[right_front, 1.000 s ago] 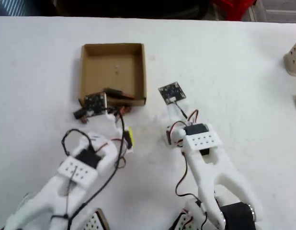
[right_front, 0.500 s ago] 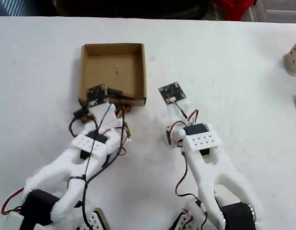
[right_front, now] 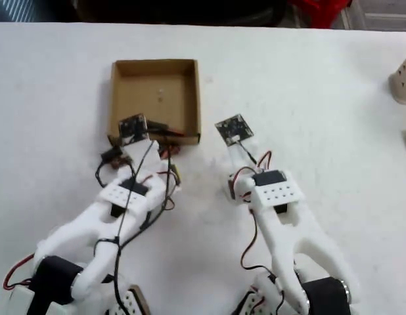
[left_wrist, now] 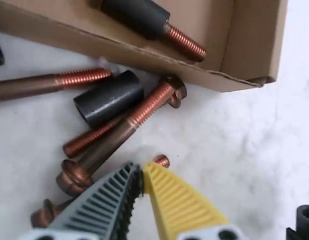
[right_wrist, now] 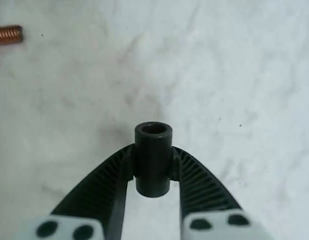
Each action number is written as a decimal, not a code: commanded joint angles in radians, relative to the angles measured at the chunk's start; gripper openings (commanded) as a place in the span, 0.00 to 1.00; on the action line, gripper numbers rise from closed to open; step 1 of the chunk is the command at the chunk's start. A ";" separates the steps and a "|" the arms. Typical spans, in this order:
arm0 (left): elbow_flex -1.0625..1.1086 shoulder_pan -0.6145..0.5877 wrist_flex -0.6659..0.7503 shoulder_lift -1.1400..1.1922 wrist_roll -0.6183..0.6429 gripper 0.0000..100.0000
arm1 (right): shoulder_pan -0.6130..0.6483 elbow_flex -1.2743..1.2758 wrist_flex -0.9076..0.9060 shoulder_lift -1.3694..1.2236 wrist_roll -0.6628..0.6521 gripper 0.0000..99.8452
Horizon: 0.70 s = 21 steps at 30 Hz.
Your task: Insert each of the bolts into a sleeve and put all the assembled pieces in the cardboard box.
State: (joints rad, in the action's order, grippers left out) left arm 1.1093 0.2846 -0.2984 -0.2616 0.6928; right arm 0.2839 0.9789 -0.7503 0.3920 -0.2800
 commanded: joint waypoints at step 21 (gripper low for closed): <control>-0.086 0.024 -0.066 -0.010 -0.040 0.02 | -0.002 -0.005 0.013 0.044 -0.015 0.02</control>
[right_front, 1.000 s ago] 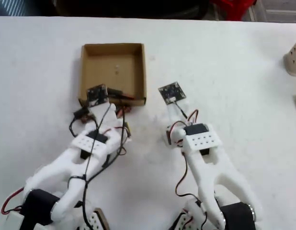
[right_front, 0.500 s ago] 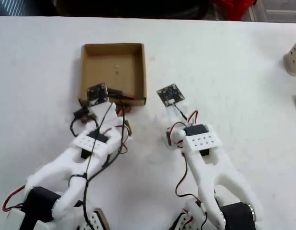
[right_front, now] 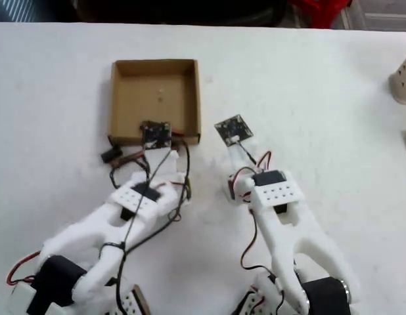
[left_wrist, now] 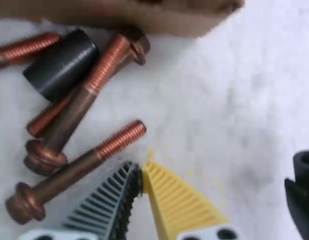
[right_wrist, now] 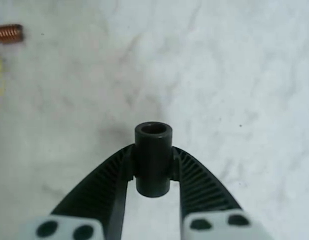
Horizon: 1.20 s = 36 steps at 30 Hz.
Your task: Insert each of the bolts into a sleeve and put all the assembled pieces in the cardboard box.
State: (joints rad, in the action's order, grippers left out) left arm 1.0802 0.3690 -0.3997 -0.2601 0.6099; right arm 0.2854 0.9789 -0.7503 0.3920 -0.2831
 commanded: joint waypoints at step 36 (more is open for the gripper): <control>-0.232 0.091 -0.388 0.108 -0.318 0.02 | -0.004 -0.005 0.013 0.047 -0.014 0.02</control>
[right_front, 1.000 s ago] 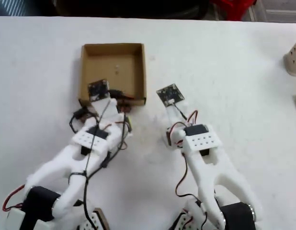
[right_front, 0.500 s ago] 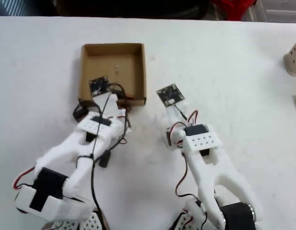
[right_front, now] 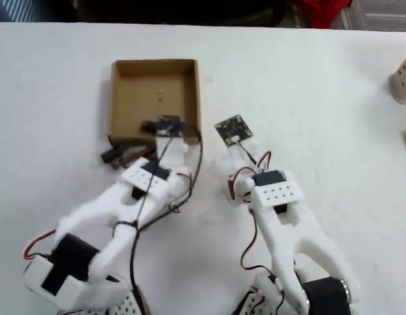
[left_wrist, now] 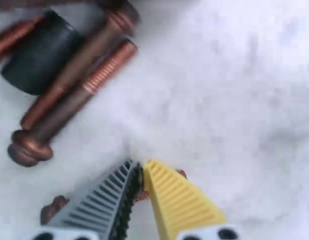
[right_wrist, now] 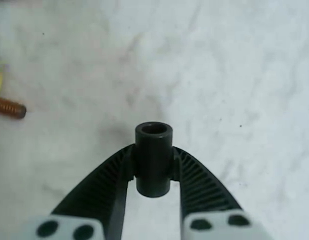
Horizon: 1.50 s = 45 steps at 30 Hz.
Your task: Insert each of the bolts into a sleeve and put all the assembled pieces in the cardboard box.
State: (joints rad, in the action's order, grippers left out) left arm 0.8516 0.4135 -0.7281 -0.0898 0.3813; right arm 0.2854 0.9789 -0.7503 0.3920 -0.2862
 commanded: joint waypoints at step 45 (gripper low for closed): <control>0.244 -0.147 -0.087 -0.309 0.089 0.26 | 0.033 0.014 0.033 0.039 -0.089 0.02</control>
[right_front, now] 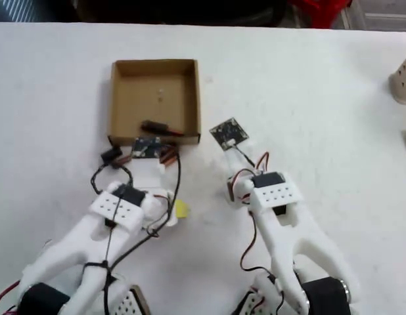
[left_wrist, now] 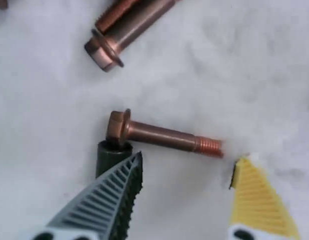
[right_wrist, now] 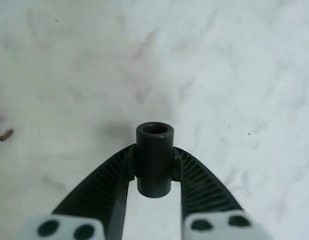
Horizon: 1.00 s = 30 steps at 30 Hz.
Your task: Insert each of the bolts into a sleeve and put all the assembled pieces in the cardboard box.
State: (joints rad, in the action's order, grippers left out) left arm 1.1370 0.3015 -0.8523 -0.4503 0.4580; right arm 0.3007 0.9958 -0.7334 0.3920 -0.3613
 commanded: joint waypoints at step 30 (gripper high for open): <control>-0.196 -0.042 0.048 0.249 -0.075 0.04 | 0.018 0.005 0.012 0.044 -0.015 0.02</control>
State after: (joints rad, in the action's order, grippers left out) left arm 0.9605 0.2601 -0.8201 -0.1956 0.4058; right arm 0.3099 0.9973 -0.7334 0.3920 -0.3613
